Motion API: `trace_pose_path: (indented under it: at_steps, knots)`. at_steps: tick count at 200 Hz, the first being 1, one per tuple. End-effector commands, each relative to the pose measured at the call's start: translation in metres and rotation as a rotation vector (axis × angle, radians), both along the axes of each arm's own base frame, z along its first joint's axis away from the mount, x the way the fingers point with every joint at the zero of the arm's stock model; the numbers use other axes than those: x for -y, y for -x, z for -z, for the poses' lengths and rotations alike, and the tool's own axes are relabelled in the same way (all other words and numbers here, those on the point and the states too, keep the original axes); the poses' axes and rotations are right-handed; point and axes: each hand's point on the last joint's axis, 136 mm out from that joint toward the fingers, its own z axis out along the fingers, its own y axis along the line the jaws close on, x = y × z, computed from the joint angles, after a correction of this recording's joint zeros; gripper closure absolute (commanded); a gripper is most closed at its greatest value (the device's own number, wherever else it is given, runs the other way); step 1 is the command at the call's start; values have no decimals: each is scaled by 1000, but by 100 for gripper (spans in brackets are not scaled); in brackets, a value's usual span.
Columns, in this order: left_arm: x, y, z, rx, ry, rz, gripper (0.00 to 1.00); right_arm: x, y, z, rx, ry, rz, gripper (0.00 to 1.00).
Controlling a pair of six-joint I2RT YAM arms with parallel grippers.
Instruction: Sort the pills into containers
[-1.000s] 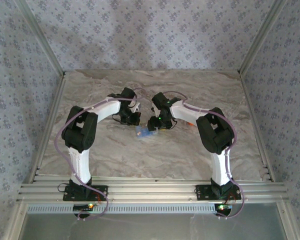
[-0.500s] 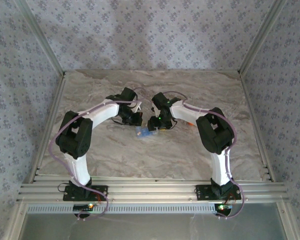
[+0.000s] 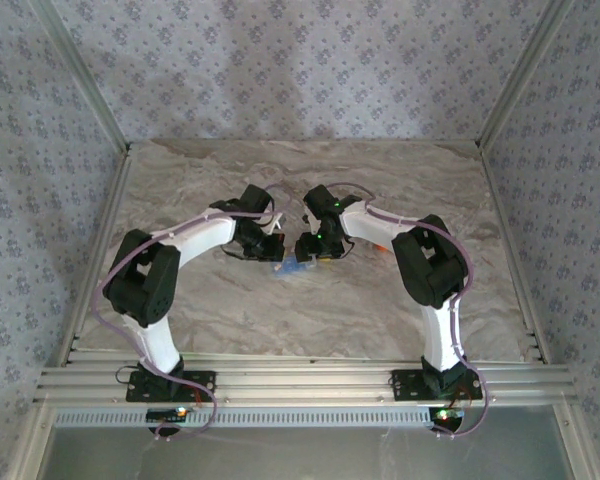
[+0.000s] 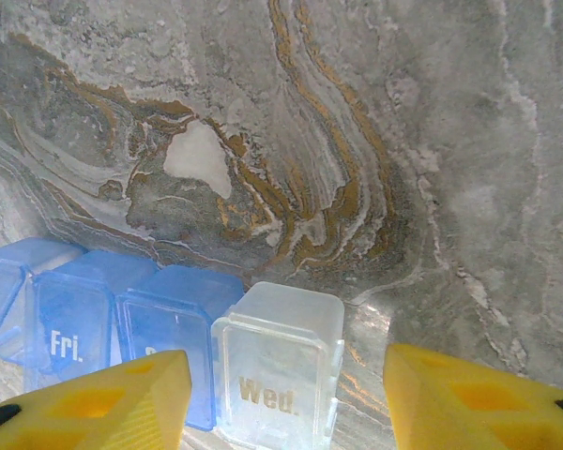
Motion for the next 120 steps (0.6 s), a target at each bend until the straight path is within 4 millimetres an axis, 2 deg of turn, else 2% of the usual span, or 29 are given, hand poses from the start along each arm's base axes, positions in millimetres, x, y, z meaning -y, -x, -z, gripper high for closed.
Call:
trace_pose_path:
  at_steps: [1, 52, 120]
  knots:
    - [4, 10, -8, -3, 33, 4, 100, 14, 12, 27, -68, 81, 19, 41]
    - [0, 19, 4, -22, 23, -6, 100, 14, 12, 27, -70, 80, 19, 42]
    - [-4, 17, 22, -27, -17, -7, 100, 14, 13, 26, -71, 81, 19, 42]
